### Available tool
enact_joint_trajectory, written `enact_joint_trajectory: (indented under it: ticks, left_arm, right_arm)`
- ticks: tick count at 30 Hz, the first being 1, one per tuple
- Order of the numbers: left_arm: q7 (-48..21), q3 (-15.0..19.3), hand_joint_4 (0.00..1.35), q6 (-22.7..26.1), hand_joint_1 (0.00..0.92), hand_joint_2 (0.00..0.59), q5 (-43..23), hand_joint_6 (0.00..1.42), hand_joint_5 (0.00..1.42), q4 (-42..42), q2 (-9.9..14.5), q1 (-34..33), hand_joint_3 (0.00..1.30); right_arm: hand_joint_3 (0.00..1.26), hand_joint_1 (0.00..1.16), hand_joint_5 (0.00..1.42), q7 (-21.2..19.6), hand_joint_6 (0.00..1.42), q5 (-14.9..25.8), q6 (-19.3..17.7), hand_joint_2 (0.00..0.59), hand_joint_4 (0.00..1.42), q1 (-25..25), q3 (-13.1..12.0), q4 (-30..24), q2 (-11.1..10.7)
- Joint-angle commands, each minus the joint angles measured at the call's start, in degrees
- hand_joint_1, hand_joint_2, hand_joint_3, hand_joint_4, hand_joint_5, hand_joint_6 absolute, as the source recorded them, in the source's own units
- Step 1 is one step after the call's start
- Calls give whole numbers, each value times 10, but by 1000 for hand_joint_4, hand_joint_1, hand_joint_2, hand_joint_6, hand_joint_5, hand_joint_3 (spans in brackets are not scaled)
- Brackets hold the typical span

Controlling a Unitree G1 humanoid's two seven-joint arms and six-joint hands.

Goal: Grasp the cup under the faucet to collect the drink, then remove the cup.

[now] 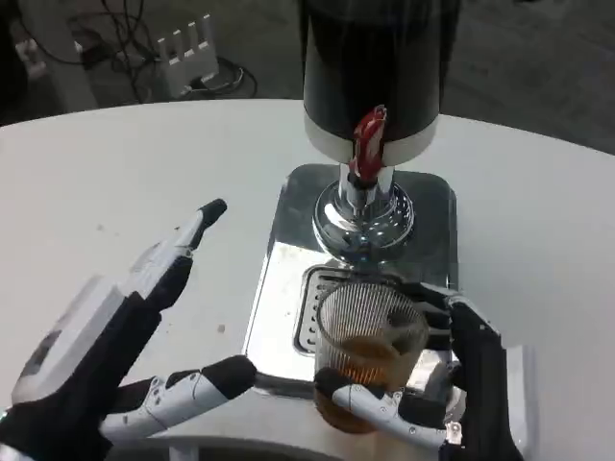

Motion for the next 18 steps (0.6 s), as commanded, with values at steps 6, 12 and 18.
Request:
enact_joint_trajectory:
  ticks: [6,12,18]
  left_arm:
    - [22,12,0,-61,0,48,13,0,0,27,-1,47,0]
    - [48,25,0,-112,0,49,58,0,0,31,8,80,0]
    - [62,36,0,-145,0,49,107,0,0,27,22,101,0]
  right_arm:
    - [986,904,1241,5,1321,-26,-54,117,1090,17,14,-55,33]
    - [986,903,1241,23,1321,-38,-63,118,1090,25,9,-76,19]
    - [986,902,1241,51,1336,-52,-70,119,1090,41,1,-112,7]
